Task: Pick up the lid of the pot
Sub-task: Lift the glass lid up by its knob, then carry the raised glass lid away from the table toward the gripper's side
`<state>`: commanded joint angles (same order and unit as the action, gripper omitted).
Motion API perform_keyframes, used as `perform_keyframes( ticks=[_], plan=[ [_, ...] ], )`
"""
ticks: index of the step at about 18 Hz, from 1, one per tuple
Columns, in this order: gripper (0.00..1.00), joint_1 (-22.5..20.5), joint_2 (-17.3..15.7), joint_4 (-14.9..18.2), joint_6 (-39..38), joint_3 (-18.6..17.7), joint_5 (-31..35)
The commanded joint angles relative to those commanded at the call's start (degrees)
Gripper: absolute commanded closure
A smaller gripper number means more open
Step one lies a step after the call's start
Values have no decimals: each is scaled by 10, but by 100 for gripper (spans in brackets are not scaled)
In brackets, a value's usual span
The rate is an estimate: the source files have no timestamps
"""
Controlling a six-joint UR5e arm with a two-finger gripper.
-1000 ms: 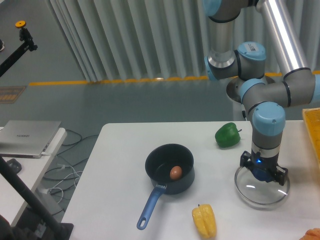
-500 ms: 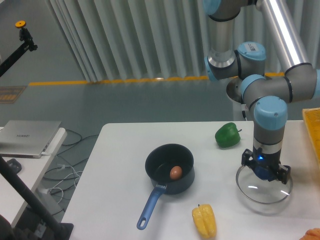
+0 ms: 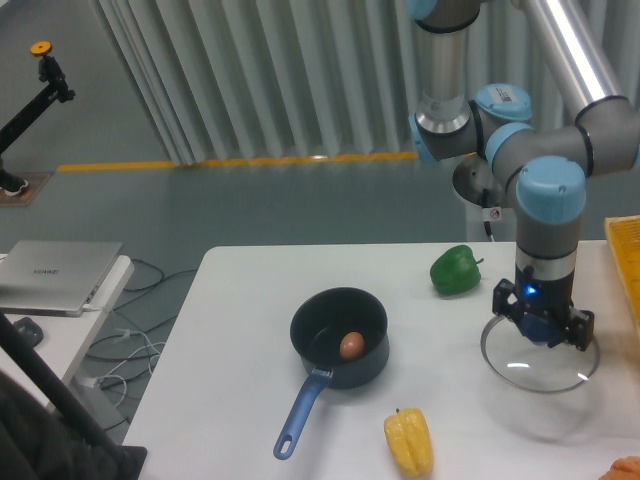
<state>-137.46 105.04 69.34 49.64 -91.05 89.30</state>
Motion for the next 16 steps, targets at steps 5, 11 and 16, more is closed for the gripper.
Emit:
perform_keyframes(
  ticks=[5,11,16],
  plan=[
    [64,-11,-26,10,76,-3,5],
    [64,-17,-33,33,187,0,44],
    [64,-27,-34,46,250,0,46]
  ],
)
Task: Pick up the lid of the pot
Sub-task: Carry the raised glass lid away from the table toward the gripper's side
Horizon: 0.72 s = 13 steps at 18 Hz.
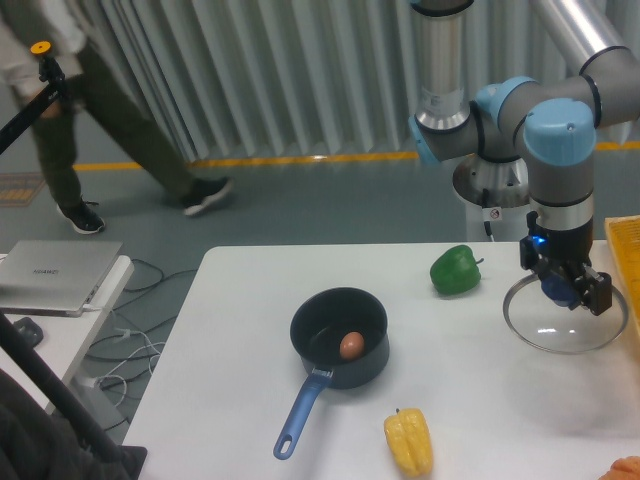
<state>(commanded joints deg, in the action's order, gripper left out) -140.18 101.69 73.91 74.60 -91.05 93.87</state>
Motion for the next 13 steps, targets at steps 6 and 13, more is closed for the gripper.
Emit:
perform_keyframes(
  ticks=[6,13],
  plan=[
    [64,-7,1,42,52,21,18],
    [64,-12,0,45,80,24,18]
  ],
)
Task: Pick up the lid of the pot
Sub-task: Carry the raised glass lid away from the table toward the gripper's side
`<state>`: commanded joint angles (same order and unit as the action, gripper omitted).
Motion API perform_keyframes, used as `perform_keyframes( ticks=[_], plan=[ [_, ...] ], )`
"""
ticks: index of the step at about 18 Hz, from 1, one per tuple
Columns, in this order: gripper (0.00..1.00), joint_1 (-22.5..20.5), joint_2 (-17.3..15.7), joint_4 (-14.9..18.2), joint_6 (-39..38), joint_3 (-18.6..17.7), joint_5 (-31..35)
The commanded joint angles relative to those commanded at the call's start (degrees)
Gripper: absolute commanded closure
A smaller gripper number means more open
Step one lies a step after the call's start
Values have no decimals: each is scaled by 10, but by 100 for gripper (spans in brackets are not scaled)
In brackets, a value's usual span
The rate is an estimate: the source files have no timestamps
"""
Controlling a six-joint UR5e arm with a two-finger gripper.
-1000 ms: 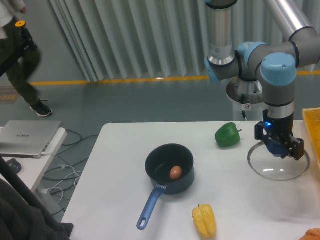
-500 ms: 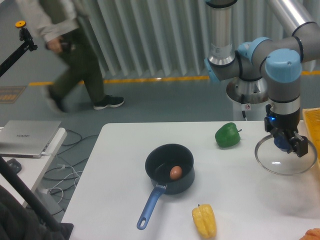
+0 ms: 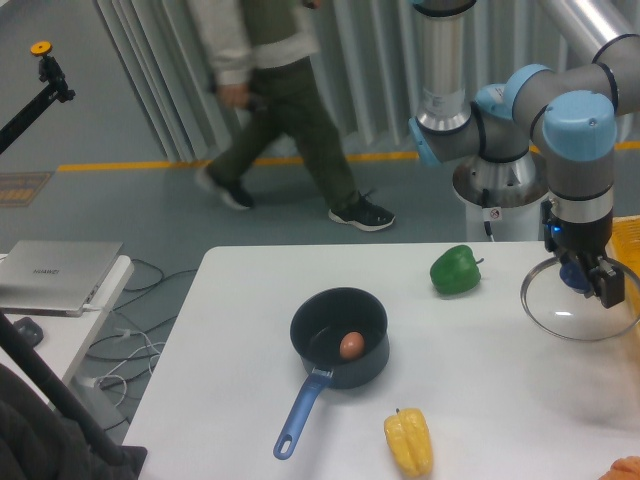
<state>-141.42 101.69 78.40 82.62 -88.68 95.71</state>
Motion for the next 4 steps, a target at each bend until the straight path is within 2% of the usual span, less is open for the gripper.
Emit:
perform_keyframes(
  ticks=[4],
  plan=[
    [64,1,0,9,0,11,0]
  ],
)
